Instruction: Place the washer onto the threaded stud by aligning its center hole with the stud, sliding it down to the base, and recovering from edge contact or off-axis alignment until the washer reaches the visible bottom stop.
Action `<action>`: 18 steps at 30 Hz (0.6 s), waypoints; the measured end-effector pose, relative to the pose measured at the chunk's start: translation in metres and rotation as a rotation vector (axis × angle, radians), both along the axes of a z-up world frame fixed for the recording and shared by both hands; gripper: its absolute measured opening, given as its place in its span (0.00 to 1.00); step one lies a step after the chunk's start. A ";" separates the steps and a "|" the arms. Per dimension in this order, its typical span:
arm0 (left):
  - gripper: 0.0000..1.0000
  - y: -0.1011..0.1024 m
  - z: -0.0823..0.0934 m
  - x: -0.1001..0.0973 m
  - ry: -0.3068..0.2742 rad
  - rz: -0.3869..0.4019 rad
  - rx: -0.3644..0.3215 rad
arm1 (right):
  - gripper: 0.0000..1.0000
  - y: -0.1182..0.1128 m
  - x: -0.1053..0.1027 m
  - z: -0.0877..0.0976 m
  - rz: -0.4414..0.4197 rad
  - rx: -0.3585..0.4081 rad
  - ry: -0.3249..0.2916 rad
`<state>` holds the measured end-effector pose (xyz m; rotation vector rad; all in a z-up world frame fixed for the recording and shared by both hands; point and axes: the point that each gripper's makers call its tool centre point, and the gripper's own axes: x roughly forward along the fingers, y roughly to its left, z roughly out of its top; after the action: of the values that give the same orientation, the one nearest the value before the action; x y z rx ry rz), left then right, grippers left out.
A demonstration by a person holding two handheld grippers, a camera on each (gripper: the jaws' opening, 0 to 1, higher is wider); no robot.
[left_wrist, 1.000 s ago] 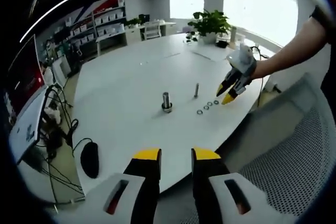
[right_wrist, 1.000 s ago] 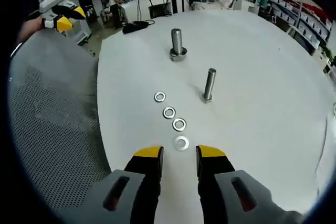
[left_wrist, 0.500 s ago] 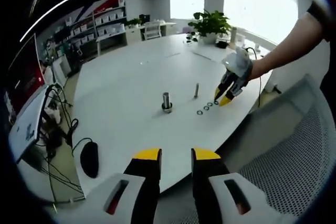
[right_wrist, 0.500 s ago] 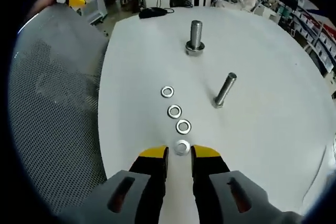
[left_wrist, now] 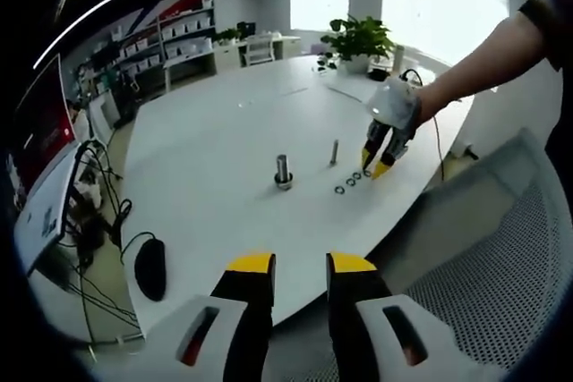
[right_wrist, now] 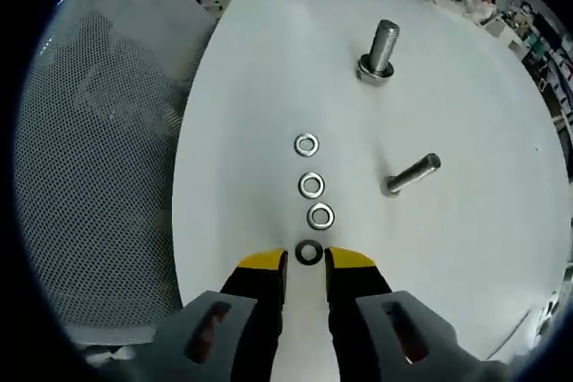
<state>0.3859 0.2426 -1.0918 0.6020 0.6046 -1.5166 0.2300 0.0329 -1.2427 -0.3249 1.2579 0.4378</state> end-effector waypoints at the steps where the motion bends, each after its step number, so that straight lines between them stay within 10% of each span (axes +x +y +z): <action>1: 0.21 0.000 0.000 0.000 0.002 0.002 0.000 | 0.20 -0.002 0.002 -0.003 0.003 -0.009 0.012; 18: 0.22 0.001 0.003 0.000 0.010 0.016 -0.004 | 0.16 -0.001 0.000 0.000 -0.049 -0.050 0.103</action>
<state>0.3854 0.2432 -1.0892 0.5857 0.6129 -1.5068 0.2300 0.0321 -1.2430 -0.3162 1.3763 0.3851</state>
